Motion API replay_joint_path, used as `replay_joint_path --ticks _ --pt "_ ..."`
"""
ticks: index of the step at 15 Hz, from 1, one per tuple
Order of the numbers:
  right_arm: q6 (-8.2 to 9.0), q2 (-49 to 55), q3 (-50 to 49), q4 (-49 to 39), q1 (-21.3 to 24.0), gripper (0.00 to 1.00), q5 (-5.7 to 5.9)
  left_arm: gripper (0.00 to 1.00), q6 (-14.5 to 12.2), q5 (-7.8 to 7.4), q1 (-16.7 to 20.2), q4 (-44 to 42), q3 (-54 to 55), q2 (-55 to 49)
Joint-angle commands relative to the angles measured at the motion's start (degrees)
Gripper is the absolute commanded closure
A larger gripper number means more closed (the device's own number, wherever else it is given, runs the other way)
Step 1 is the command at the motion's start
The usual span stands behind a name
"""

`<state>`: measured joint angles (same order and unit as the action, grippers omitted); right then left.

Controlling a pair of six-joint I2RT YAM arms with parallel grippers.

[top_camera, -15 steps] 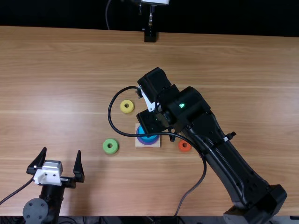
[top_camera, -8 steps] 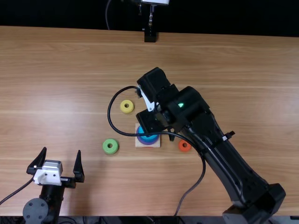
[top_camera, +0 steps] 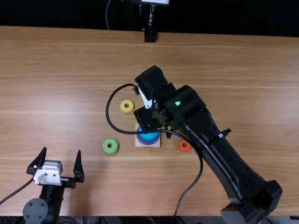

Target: Build the Hanoi tower: stack the rings onto the peg from bottom to top in this color order: purple, dark blue, light blue, dark green, light green, yellow, orange.

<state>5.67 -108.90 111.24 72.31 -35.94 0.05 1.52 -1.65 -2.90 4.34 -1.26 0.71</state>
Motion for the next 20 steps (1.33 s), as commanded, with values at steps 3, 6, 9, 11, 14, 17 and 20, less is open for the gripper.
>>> replay_joint_path --ticks 3,6,9,11,14,17,20 --pt "-0.08 -0.96 -0.85 0.52 0.79 1.00 0.47 0.00 -0.57 -0.14 0.79 0.72 1.26 -0.71" --pt "-0.08 -0.96 -0.94 0.84 0.79 1.00 0.47 0.00 -0.57 -0.14 0.79 0.72 1.26 -0.71" --pt "-0.08 -0.96 -2.08 0.63 0.79 0.99 0.58 0.00 -0.57 -0.14 0.79 0.72 1.26 -0.71" --pt "0.13 -0.96 -2.17 0.63 0.79 0.00 0.89 0.00 -0.57 -0.14 0.79 0.72 1.26 -0.71" --pt "-0.08 -0.79 -3.31 -0.11 0.79 0.00 1.74 0.00 -0.57 -0.14 0.79 0.72 1.26 -0.71" --pt "0.23 -0.61 -2.43 -1.90 0.88 0.00 2.37 0.00 -0.57 -0.14 0.79 0.72 1.26 -0.71" --pt "-0.29 -0.26 -3.22 -12.24 2.28 0.00 5.32 0.00 -0.57 -0.14 0.79 0.72 1.26 -0.71"
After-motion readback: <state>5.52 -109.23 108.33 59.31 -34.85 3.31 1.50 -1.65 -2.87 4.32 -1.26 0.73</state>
